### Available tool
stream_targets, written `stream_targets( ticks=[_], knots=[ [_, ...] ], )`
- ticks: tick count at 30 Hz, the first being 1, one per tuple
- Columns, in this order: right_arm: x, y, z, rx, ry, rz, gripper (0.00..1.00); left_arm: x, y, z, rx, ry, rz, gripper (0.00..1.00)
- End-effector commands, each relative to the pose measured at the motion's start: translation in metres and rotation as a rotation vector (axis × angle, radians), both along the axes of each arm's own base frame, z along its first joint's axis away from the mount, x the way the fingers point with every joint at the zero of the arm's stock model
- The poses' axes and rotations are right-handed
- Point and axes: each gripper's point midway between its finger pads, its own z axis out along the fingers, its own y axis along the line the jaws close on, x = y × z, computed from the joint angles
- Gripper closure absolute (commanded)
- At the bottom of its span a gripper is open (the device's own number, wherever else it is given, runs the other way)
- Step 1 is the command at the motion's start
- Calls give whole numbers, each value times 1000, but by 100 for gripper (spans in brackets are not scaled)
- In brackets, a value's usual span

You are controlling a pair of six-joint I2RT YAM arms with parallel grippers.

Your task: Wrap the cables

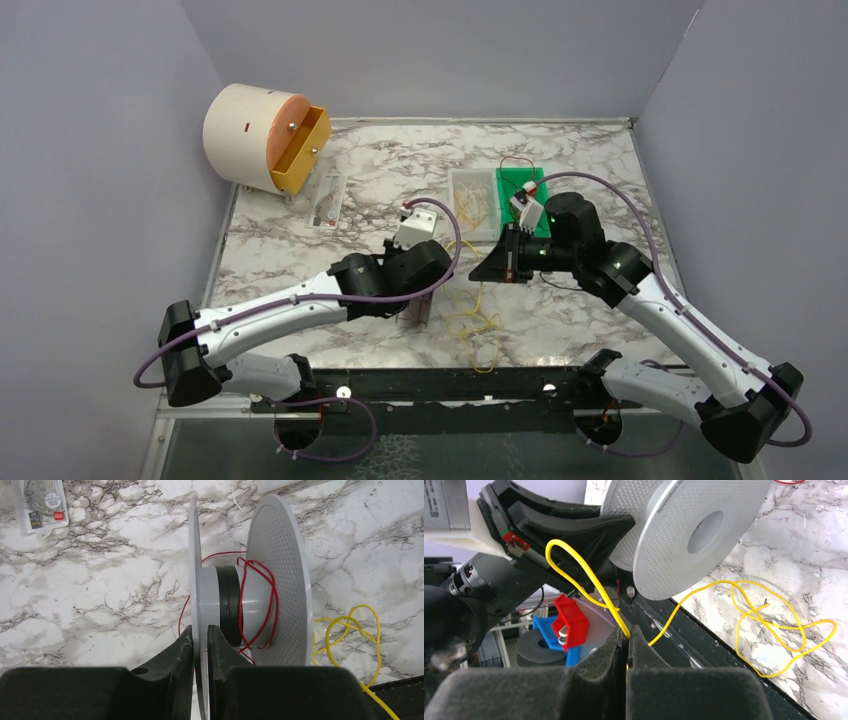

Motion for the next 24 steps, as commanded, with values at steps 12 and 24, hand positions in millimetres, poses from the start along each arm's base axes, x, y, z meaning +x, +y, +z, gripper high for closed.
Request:
stream_targets(
  ticks=[12,24],
  knots=[
    [24,21,-1,9,-4,-130,99,0,9,1,-106,-20,-18,70],
    [28,36,-2,-63,-28,-156,99,-7,13,22,-215,-38,-53,56]
  ],
)
